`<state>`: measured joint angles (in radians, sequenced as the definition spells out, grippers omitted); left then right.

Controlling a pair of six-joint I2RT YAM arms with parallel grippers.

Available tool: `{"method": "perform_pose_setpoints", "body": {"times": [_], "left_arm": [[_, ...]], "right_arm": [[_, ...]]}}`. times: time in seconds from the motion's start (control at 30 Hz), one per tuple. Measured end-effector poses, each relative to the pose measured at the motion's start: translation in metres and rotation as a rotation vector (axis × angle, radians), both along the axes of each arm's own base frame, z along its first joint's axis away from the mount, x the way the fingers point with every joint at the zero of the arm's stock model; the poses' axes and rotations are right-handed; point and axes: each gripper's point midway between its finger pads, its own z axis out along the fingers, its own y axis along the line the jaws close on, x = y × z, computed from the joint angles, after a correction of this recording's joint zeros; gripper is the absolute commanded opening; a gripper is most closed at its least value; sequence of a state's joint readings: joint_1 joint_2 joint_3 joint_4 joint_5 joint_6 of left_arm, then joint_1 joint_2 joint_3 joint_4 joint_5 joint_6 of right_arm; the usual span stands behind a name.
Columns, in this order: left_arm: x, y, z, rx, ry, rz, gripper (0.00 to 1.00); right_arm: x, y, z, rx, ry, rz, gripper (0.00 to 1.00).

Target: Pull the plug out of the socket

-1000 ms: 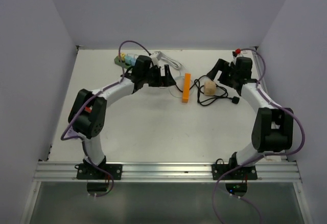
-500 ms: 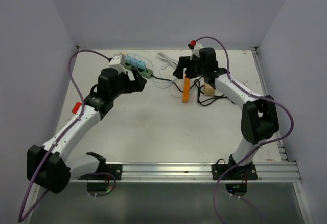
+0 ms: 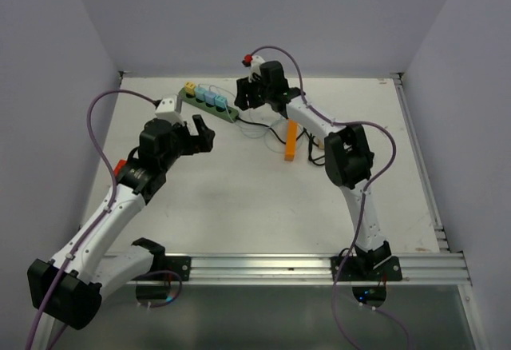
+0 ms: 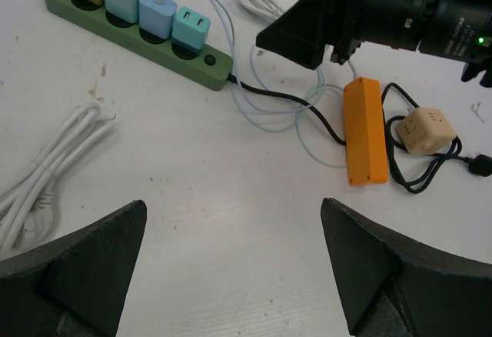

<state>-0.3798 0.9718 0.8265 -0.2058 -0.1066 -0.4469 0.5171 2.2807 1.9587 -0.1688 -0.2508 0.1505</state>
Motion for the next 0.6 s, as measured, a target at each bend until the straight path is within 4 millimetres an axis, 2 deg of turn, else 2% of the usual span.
{"method": "perform_pose_setpoints", "body": {"times": [0.13, 0.3, 0.43, 0.6], "left_arm": [[-0.005, 0.000, -0.002, 0.040, 0.038, -0.027, 1.00], [-0.010, 0.009, 0.013, 0.103, 0.011, -0.030, 1.00], [-0.016, 0.022, 0.018, 0.157, -0.017, -0.005, 1.00], [-0.025, 0.036, -0.003, 0.219, 0.004, 0.025, 1.00]], "right_arm": [[0.013, 0.015, -0.012, -0.032, -0.041, 0.019, 0.63], [0.021, 0.029, -0.023, -0.068, -0.087, 0.049, 0.65], [0.022, 0.037, -0.032, -0.080, -0.100, 0.069, 0.66], [0.026, 0.039, -0.039, -0.095, -0.125, 0.085, 0.72]]}}
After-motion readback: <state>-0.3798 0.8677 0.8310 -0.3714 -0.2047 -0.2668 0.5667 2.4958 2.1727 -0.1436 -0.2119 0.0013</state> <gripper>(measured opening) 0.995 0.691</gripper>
